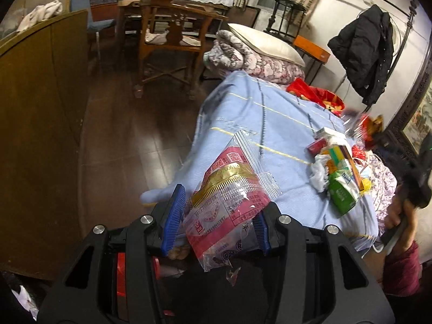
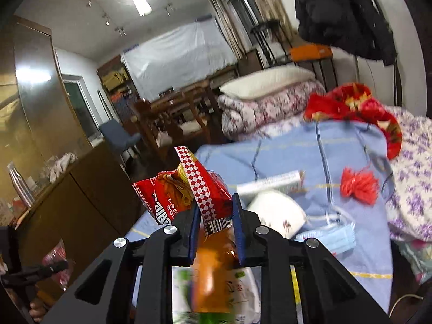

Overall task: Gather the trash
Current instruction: 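Carry both bags to the red wastebasket and open the left tool over it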

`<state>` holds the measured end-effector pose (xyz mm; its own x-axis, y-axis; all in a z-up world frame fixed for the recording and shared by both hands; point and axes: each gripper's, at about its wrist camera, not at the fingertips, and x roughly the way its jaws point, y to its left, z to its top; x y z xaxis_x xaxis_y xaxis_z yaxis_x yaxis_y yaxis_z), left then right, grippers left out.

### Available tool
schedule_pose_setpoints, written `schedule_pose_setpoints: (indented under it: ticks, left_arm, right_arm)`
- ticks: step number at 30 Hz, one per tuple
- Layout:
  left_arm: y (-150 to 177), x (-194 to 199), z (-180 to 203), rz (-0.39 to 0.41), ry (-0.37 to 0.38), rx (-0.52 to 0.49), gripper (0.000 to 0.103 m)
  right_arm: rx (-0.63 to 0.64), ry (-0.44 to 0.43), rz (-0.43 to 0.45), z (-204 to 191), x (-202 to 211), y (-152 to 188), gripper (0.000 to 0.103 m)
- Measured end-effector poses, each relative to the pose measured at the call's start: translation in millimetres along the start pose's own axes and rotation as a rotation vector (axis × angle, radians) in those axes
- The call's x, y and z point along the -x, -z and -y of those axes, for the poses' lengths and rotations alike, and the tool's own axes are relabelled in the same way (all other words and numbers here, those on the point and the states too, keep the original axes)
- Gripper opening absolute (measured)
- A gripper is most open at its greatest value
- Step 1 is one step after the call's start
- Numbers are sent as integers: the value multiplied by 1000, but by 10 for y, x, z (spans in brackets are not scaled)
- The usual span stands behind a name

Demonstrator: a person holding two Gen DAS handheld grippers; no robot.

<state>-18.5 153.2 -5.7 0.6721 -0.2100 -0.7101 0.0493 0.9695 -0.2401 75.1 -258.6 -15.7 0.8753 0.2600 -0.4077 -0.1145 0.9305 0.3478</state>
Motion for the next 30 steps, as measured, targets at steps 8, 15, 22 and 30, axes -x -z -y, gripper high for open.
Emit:
schedule_pose_setpoints:
  ticks: [8, 15, 22, 30]
  left_arm:
    - [194, 319, -434, 12, -54, 24, 47]
    - [537, 295, -991, -67, -111, 72, 47]
    - [955, -197, -1520, -217, -115, 164, 48]
    - [1252, -643, -1810, -322, -128, 243, 80]
  right_arm:
    - [67, -94, 45, -535, 303, -187, 22]
    - [143, -241, -90, -1327, 186, 276, 22]
    - [205, -299, -236, -1930, -80, 734, 22]
    - [249, -290, -337, -2254, -361, 1028, 23]
